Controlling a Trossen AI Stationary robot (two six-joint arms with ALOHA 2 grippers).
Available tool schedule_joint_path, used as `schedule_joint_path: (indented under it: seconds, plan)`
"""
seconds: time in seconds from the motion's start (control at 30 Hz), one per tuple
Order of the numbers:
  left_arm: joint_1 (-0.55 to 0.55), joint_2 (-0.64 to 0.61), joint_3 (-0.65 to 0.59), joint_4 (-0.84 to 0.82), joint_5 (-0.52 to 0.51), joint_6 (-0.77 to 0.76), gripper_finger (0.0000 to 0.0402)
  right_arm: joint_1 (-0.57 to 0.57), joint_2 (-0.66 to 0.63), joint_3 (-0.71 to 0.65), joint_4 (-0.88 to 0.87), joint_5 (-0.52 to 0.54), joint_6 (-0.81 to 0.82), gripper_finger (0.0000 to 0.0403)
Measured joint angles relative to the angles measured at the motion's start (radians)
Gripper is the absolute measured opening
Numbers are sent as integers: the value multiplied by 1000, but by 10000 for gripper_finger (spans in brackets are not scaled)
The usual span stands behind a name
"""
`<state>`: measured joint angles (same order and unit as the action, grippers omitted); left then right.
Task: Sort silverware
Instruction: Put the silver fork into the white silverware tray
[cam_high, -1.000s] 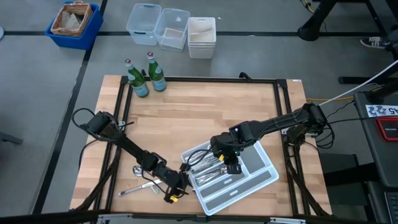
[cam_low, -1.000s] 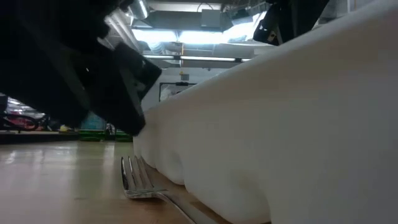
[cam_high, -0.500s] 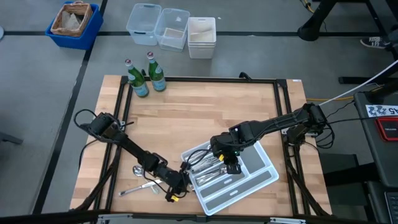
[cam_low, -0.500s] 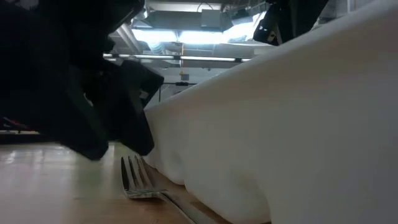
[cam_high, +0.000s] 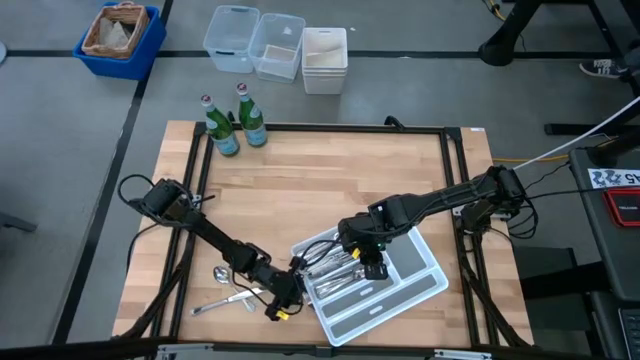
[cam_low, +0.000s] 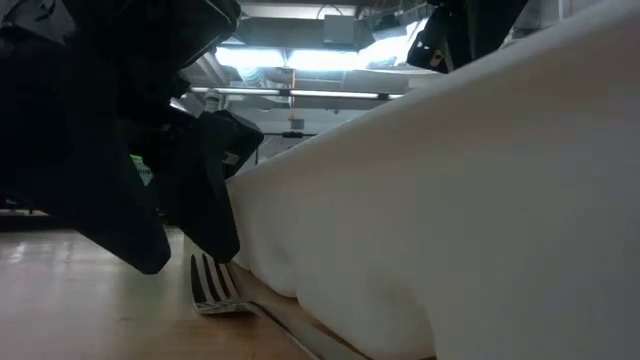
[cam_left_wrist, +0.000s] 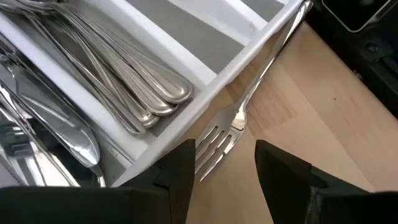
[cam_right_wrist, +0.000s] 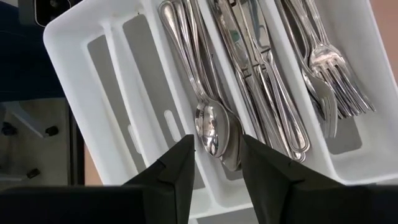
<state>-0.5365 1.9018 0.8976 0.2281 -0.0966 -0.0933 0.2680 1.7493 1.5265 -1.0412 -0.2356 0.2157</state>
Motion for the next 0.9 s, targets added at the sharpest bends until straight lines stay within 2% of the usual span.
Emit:
schedule_joint_path:
  seconds: [0.2, 0.57, 0.9]
  plan:
    - [1, -25, -2, -38, 8, -8, 156, 0, 0, 0, -2, 0, 0, 131]
    - [0, -115, -5, -339, -1, -21, 156, 0, 0, 0, -9, 0, -1, 131]
    - [-1, -179, -5, -352, -20, -12, 156, 0, 0, 0, -8, 0, -1, 131]
